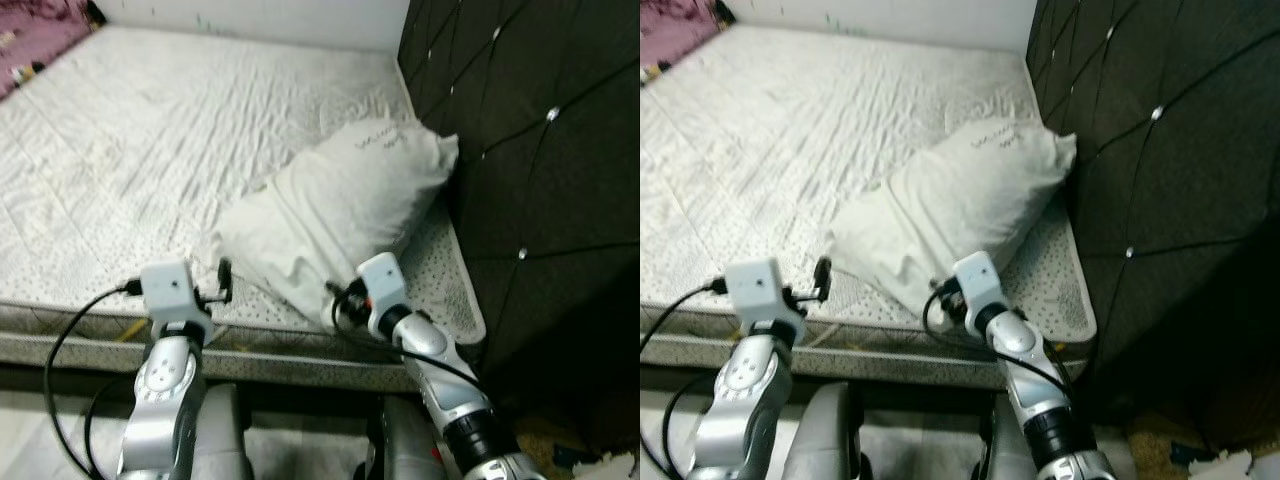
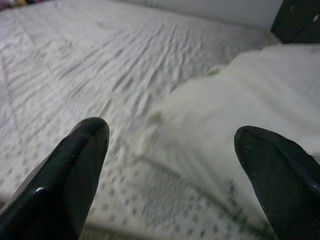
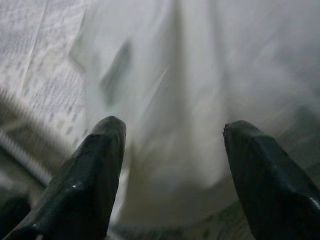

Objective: Clean up the room

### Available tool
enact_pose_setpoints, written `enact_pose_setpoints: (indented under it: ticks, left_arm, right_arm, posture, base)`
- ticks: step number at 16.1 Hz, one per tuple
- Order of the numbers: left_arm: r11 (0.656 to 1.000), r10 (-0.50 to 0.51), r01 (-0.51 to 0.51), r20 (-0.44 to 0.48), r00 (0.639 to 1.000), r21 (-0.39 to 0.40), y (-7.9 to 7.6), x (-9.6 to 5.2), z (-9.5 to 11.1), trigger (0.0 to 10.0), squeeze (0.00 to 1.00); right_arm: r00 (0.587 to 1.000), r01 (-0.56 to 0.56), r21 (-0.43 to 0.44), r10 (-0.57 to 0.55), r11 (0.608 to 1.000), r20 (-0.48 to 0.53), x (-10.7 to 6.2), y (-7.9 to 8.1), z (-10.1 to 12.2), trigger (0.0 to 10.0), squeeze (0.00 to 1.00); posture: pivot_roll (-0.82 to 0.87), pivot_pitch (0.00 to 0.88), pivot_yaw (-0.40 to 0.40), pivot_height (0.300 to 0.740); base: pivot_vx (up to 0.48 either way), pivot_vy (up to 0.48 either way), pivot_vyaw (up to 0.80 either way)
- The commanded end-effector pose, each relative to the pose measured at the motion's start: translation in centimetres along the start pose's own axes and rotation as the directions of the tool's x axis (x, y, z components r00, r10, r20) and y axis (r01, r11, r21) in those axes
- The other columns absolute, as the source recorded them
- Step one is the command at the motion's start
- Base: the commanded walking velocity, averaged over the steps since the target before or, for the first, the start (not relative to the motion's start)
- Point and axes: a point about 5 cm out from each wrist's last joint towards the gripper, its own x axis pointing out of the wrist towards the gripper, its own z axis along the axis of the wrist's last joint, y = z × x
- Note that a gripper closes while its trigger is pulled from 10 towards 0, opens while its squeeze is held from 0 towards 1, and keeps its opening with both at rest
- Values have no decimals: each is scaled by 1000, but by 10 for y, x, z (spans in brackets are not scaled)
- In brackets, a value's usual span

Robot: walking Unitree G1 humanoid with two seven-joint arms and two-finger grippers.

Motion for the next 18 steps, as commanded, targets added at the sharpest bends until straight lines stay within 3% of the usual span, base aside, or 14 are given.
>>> enact_pose_setpoints:
  ticks: [1,4,6,10,14,15,16,18]
  left_arm:
    - [1000,2,-2,7,1000,13,-2,-3,4,10000,0]
    - [1000,-3,3,-11,1000,17,-1,-13,5,10000,0]
    - [1000,0,0,-24,1000,17,1,-15,5,10000,0]
    - [1000,-5,5,-31,1000,18,-1,-15,7,10000,0]
    - [1000,4,-3,-42,999,19,2,-16,7,10000,0]
    - [1000,5,-4,-41,999,19,2,-16,8,10000,0]
    - [1000,5,-4,-40,999,19,1,-16,8,10000,0]
    - [1000,4,-3,-38,999,17,0,-16,9,10000,0]
  right_arm:
    - [999,-27,-8,26,1000,-41,1,-1,-4,10000,0]
    - [985,-108,-23,104,994,-139,7,3,-12,10000,0]
    - [985,-88,-28,83,996,-151,16,1,-5,10000,0]
    - [991,57,3,-56,998,-117,35,-10,19,10000,0]
    - [957,258,140,-233,956,-174,43,-22,23,10000,0]
    - [954,272,200,-236,941,-186,45,-19,22,8863,0]
    - [955,275,275,-227,921,-193,48,-15,23,0,0]
    - [962,257,344,-204,903,-181,56,-1,32,0,0]
  posture:
    - [144,119,-62,577]
    - [170,150,-59,577]
    - [173,155,-55,577]
    - [186,147,-55,577]
    - [205,140,-64,577]
    - [207,139,-66,577]
    - [208,139,-68,577]
    - [215,133,-72,577]
  base:
    - [0,0,0]
    - [0,0,0]
    - [0,0,0]
    - [0,0,0]
    - [0,0,0]
    - [0,0,0]
    - [0,0,0]
    - [0,0,0]
